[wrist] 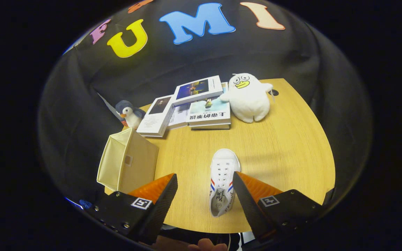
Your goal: Open the storage box then place both shoes into the box .Put the left shoe in first, then the right shoe, with the right side of both shoes facing outward in a uniform manner.
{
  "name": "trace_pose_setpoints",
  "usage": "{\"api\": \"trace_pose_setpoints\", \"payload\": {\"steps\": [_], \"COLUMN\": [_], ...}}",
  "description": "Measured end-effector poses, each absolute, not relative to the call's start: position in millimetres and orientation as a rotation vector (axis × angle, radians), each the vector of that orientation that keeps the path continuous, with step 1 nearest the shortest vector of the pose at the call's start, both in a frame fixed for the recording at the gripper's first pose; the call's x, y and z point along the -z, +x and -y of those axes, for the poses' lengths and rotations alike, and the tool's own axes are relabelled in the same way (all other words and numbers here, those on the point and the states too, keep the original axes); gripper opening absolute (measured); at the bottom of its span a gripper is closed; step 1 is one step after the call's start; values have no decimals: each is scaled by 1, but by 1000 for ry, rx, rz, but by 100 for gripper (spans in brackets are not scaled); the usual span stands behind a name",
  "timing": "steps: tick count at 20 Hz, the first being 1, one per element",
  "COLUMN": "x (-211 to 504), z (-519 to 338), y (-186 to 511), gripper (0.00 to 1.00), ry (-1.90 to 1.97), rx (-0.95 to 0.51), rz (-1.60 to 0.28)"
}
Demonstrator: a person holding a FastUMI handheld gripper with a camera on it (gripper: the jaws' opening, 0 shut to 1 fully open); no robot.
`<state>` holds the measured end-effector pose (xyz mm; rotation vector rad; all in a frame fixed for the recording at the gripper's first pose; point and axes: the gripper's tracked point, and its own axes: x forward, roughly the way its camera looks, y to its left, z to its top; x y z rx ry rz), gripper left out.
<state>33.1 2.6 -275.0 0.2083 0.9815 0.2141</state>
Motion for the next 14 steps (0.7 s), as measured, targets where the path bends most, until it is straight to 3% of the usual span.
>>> {"api": "trace_pose_setpoints", "payload": {"steps": [14], "x": [392], "z": [27], "y": [16], "gripper": [95], "ry": [84], "rx": [-207], "rz": [-1176]}}
